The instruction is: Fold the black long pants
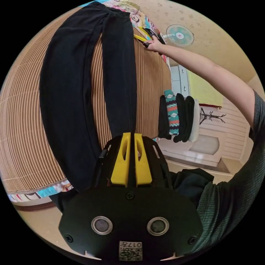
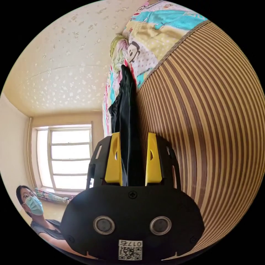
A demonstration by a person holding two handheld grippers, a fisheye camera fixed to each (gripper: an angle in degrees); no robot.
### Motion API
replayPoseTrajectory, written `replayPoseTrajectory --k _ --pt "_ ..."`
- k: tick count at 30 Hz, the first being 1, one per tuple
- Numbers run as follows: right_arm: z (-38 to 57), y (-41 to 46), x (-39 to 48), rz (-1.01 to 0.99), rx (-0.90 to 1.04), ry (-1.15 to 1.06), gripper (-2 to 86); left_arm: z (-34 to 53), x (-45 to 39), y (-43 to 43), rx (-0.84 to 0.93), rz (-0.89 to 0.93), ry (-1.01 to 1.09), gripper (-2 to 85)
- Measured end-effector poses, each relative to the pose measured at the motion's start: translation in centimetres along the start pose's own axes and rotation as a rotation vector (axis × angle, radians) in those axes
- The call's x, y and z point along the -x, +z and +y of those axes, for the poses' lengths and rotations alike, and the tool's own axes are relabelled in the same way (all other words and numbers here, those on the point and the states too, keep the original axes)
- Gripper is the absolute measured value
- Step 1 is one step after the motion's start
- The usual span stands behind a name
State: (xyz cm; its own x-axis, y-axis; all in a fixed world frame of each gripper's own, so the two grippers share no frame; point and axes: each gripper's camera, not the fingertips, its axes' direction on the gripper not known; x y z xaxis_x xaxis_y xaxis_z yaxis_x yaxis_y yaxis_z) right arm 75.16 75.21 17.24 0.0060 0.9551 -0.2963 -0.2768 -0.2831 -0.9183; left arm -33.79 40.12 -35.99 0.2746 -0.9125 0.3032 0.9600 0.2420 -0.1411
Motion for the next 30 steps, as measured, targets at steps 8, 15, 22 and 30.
replayPoseTrajectory --k 8,15,22,30 --pt "-7.1 6.2 3.5 0.149 -0.066 -0.029 7.2 2.0 1.2 -4.4 -0.111 0.189 -0.050 -0.1" --pt "-0.5 15.9 25.6 0.973 -0.121 -0.690 2.4 8.4 5.3 -7.8 -0.410 0.929 -0.262 -0.4" --pt "5.7 32.9 33.3 0.721 0.218 -0.885 4.5 11.5 8.5 -12.6 -0.455 0.533 -0.508 0.8" --pt "18.1 26.0 22.7 0.458 0.382 -0.785 7.5 10.8 7.8 -17.4 -0.333 0.234 -0.395 4.2"
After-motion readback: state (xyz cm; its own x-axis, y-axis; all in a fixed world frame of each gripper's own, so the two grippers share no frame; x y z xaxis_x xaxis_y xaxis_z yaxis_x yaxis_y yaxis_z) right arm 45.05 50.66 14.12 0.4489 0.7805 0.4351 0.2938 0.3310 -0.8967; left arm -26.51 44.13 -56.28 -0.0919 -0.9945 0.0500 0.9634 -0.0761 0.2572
